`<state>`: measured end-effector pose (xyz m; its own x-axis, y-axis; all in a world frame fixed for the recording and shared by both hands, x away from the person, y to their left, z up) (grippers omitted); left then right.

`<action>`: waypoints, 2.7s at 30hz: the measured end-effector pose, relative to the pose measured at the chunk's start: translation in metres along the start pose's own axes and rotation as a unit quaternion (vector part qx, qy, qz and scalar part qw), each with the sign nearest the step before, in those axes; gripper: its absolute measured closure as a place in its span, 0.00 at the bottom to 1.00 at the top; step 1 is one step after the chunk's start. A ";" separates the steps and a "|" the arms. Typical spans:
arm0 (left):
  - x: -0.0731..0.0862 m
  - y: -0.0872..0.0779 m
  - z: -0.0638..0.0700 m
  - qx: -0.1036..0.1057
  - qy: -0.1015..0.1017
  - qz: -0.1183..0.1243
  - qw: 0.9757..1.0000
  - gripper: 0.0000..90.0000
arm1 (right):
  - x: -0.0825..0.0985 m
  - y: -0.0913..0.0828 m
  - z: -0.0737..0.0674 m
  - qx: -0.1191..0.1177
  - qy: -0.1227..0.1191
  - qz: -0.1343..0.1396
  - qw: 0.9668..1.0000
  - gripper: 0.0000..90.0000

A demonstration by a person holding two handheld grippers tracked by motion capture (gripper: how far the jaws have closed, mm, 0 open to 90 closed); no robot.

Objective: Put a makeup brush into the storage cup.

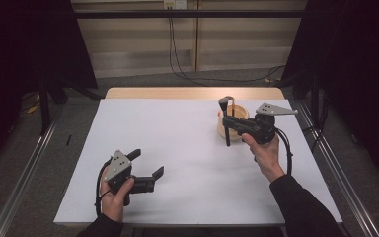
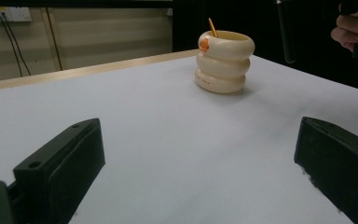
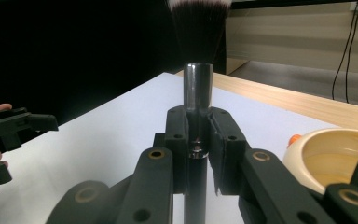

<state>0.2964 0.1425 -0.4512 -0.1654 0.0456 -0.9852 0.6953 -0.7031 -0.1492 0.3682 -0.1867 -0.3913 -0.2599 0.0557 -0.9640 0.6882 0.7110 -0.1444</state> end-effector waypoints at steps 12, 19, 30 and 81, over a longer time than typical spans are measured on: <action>0.000 0.000 0.000 -0.001 -0.001 -0.001 1.000 0.02 | -0.010 0.001 0.021 0.032 -0.002 -0.002 0.999 0.88; 0.000 0.000 0.000 -0.004 -0.002 -0.002 1.000 0.02 | -0.017 0.001 0.034 0.048 -0.001 0.001 0.999 0.88; 0.000 -0.001 -0.001 -0.002 0.000 -0.002 1.000 0.02 | -0.032 0.007 0.049 0.073 -0.015 -0.001 0.997 0.88; -0.001 -0.003 -0.002 -0.002 -0.006 0.004 1.000 0.02 | -0.029 0.044 0.094 0.123 -0.010 -0.015 0.992 0.87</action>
<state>0.2959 0.1453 -0.4502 -0.1686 0.0318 -0.9852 0.6998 -0.7000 -0.1424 0.4695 -0.2224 -0.3907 -0.2714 0.0222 -0.9622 0.8257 0.5191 -0.2209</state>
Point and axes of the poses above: each handheld gripper's, and its own axes: y roughly forward along the jaws, x roughly out of its underside, z roughly to its right, the point moved 5 cm from there along y, roughly forward along the jaws, and after that the axes turned 7 degrees about z, right-handed, at the moved point
